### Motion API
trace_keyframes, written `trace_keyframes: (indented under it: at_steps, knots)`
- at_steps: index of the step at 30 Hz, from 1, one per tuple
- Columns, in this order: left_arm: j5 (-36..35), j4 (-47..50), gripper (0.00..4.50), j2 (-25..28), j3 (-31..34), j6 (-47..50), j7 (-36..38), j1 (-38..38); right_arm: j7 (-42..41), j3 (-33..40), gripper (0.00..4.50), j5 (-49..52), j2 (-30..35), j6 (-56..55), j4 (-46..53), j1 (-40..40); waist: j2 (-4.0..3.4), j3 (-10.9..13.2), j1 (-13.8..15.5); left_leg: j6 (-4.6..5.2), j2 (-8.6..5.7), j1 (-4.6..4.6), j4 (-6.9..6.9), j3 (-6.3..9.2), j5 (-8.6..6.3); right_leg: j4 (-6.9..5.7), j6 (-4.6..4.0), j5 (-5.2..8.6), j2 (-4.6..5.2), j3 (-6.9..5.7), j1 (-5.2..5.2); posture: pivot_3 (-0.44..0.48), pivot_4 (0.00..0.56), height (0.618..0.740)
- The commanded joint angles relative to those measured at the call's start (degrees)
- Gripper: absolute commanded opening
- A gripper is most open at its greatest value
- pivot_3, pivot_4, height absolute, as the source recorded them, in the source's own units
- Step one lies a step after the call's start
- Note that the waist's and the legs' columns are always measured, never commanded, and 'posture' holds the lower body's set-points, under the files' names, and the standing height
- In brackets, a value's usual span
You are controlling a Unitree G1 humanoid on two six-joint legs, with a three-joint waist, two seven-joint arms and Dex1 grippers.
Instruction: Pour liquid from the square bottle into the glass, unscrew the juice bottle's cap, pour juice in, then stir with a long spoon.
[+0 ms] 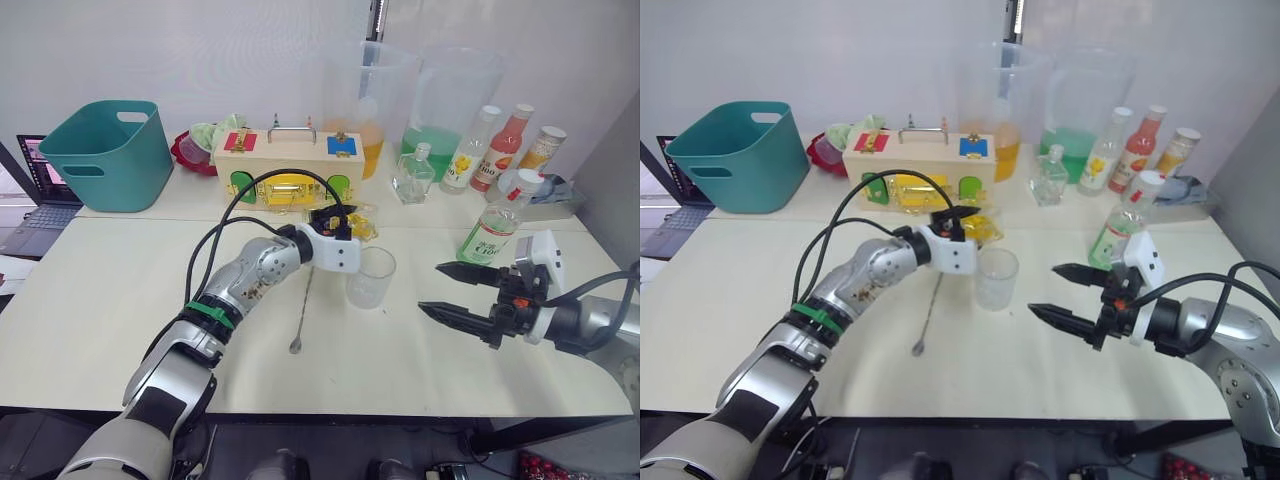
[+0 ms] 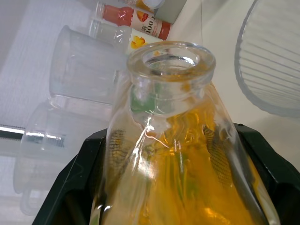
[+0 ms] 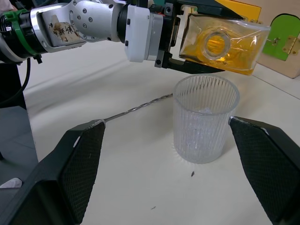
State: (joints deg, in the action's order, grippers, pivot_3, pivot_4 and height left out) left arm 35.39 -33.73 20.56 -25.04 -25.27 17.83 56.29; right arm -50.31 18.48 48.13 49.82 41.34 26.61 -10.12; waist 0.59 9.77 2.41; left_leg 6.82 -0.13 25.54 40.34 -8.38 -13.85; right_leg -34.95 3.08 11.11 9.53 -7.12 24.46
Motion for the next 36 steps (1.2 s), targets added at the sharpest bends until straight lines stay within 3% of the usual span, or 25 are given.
trace_keyframes:
  at_steps: [1, 19, 36]
  knots:
    - [1.5, 2.6, 2.8, -0.2, 1.0, -2.4, -4.9, 4.2, 0.2, 1.9, 4.47, 1.0, 0.5, -0.1, 1.7, 0.6, 0.0, 0.0, 0.0, 0.0, 0.0, 0.0, 0.0, 0.0, 0.0, 0.0, 0.0, 0.0, 0.0, 0.0, 0.0, 0.0, 0.15, 0.74]
    - [7.3, -1.3, 2.8, 0.4, -1.7, -4.9, -9.8, 6.3, 0.9, 2.3, 4.47, 1.3, 0.9, 0.7, 1.6, 2.7, 0.0, 0.0, 0.0, 0.05, 0.0, 0.02, 0.06, 0.0, -0.03, -0.02, 0.01, 0.0, 0.01, 0.0, 0.01, 0.0, 0.15, 0.74]
    - [15.4, -3.7, 2.8, 1.4, -4.6, -7.9, -21.5, 9.4, 1.3, 1.1, 4.47, 0.8, 0.5, 0.2, 0.4, 2.0, 0.0, 0.0, 0.0, 0.09, 0.0, 0.06, 0.08, 0.0, -0.05, -0.03, 0.02, -0.01, 0.02, 0.01, 0.03, 0.0, 0.15, 0.74]
